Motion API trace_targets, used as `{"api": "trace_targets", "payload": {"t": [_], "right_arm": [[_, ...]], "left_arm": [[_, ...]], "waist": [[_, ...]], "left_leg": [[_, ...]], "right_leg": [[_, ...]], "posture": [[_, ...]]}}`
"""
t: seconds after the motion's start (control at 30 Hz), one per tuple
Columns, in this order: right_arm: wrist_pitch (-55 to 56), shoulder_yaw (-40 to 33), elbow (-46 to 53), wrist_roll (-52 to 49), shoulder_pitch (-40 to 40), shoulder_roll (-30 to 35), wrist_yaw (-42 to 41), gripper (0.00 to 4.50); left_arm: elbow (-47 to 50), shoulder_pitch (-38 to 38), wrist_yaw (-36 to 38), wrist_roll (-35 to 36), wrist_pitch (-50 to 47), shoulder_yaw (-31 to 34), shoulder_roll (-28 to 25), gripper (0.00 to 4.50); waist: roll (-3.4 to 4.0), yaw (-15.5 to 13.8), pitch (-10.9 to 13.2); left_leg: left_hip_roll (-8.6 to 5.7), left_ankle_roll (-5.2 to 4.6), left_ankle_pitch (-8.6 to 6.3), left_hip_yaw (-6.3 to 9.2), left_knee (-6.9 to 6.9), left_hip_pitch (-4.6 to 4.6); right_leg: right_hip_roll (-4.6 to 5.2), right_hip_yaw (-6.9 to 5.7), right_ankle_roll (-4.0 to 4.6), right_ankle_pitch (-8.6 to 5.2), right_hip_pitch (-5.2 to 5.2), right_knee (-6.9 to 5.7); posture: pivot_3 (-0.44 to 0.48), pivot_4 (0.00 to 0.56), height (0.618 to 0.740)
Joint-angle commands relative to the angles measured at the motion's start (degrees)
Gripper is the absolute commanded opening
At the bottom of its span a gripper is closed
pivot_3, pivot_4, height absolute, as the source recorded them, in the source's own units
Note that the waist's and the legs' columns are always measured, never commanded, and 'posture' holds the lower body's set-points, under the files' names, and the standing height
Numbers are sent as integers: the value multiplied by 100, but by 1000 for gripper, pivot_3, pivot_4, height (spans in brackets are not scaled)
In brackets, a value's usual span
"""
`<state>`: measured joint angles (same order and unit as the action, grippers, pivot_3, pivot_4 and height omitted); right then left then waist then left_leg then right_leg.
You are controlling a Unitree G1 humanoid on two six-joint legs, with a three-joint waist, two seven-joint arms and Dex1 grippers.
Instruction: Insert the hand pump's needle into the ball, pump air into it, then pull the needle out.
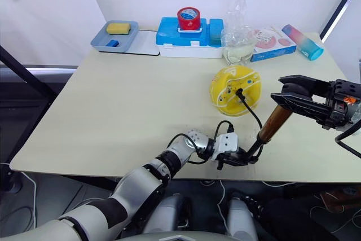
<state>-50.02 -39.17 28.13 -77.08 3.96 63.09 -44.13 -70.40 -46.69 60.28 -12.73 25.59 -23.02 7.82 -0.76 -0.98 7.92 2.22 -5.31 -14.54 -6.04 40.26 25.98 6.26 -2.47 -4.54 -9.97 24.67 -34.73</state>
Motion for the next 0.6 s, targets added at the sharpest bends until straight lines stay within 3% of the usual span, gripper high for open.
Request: {"api": "trace_targets", "payload": {"t": [0.03, 0.13, 0.37, 0.6], "right_arm": [[204, -388, 289, 175, -177, -200, -65, 2012], [457, -114, 496, 621, -455, -555, -149, 2012], [1799, 1484, 541, 2714, -1421, -1576, -480, 2012], [3034, 2280, -97, 4004, -1543, -2131, -593, 2012]], "left_arm": [[-196, 86, 33, -250, -111, -147, 51, 1087], [-206, 96, 23, -274, -106, -143, 66, 1087], [-209, 137, 76, -289, -132, -155, 113, 1087], [-192, 173, 112, -301, -135, -164, 123, 1086]], "waist": [[-1, -2, 0], [-2, 0, -2], [-9, 4, -12], [-11, 3, -14]], "left_leg": [[0, 0, 0, 1, 0, 0], [0, 0, 0, 2, 0, -1], [2, 0, 0, 4, 0, -13], [1, 0, 0, 5, 0, -14]], "right_leg": [[0, 0, 0, 0, 0, 0], [-2, 0, -1, 0, -3, 0], [-8, -2, -2, -1, -9, 0], [-8, -4, -2, -1, -9, 0]], "posture": [[0, 150, 739], [0, 150, 739], [0, 150, 739], [0, 150, 739]]}}
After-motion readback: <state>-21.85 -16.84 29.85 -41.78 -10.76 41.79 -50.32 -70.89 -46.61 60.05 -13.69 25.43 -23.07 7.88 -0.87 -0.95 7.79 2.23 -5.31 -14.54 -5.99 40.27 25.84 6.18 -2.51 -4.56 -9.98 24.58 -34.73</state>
